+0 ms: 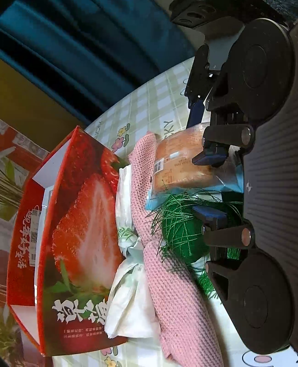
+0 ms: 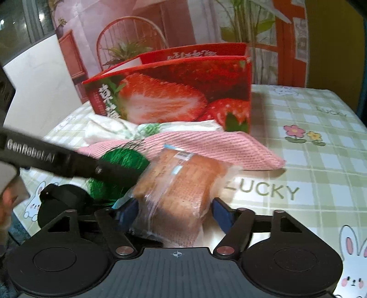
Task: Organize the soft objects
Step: 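Close both grippers on the bread package and lift it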
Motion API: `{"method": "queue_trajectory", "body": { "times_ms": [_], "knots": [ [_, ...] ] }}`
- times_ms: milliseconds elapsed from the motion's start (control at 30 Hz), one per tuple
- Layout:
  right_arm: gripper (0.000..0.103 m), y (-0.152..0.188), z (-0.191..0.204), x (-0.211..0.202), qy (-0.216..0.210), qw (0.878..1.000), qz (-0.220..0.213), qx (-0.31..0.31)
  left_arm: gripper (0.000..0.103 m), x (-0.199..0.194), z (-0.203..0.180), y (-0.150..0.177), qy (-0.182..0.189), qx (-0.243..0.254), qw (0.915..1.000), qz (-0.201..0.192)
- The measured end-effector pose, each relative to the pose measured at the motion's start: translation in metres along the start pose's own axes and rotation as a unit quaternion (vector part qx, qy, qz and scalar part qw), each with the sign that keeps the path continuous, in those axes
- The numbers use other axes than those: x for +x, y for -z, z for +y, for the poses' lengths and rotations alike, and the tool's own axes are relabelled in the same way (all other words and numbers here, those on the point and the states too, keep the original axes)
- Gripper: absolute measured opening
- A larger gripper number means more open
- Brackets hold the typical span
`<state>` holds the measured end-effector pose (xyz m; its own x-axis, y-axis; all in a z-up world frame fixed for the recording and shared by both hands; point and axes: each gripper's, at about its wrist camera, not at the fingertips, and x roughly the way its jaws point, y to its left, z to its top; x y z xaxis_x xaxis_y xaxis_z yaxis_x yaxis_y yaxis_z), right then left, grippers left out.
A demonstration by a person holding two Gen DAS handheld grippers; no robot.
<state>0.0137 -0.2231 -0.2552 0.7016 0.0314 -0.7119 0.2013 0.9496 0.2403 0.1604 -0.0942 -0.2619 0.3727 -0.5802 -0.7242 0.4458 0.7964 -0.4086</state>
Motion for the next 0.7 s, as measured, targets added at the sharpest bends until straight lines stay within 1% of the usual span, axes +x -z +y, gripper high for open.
{"method": "queue_trajectory", "body": {
  "times_ms": [167, 333, 400, 467, 600, 700],
  "knots": [
    [0.06, 0.001, -0.006, -0.003, 0.009, 1.0, -0.002, 0.009, 0.041, 0.011, -0.011, -0.008, -0.003, 0.028, 0.9996, 0.006],
    [0.059, 0.002, -0.007, -0.003, 0.006, 1.0, -0.004, 0.008, 0.041, 0.024, -0.01, -0.015, 0.012, 0.016, 0.9998, 0.005],
    [0.059, 0.002, -0.007, -0.002, 0.005, 1.0, -0.006, 0.009, 0.042, 0.029, -0.015, -0.014, 0.01, 0.024, 0.9997, 0.001],
    [0.059, 0.003, -0.006, -0.002, 0.004, 1.0, -0.009, 0.007, 0.044, 0.034, -0.021, -0.012, 0.004, 0.039, 0.9992, -0.002],
    [0.058, 0.003, 0.0, -0.002, 0.006, 1.0, -0.012, -0.002, 0.044, 0.029, -0.028, -0.01, -0.001, 0.042, 0.9991, -0.005],
    [0.056, 0.0, 0.001, -0.008, 0.0, 1.0, -0.022, -0.001, 0.044, 0.018, -0.034, -0.01, -0.002, 0.052, 0.9984, -0.023]
  ]
}}
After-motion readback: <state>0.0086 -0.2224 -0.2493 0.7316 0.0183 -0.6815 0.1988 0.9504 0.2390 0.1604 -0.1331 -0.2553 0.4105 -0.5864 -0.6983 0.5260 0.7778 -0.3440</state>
